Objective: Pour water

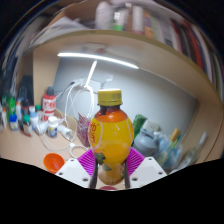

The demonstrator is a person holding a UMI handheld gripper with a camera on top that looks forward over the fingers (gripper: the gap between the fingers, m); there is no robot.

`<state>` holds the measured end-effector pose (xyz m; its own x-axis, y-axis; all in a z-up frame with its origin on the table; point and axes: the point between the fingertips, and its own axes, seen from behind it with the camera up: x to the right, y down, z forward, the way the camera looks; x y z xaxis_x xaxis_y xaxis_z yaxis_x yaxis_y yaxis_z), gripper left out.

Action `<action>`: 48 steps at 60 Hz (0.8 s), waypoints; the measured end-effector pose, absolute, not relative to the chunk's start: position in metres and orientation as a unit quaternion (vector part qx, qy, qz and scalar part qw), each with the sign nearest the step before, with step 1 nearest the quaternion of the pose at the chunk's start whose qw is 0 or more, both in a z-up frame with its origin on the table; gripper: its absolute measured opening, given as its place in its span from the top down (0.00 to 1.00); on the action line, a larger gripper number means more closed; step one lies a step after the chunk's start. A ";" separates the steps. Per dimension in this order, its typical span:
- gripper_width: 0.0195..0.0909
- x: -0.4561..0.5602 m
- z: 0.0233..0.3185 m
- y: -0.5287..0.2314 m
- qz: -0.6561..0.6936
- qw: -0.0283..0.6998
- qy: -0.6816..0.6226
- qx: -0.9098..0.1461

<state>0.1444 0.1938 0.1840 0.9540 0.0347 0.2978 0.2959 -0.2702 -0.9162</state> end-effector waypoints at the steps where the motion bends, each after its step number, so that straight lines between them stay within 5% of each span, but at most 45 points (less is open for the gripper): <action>1: 0.73 0.146 0.179 0.190 -0.081 0.598 -0.081 -0.793; 14: 0.69 0.164 0.093 0.158 0.030 0.600 -0.005 -0.800; 27: 0.65 0.181 0.059 0.165 0.044 0.588 0.002 -0.807; 38: 0.64 0.179 0.064 0.167 0.036 0.609 -0.025 -0.792; 48: 0.41 0.180 0.053 0.160 0.045 0.579 -0.019 -0.814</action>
<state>0.1798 0.1600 0.0533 0.9952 0.0832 -0.0520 -0.0219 -0.3280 -0.9444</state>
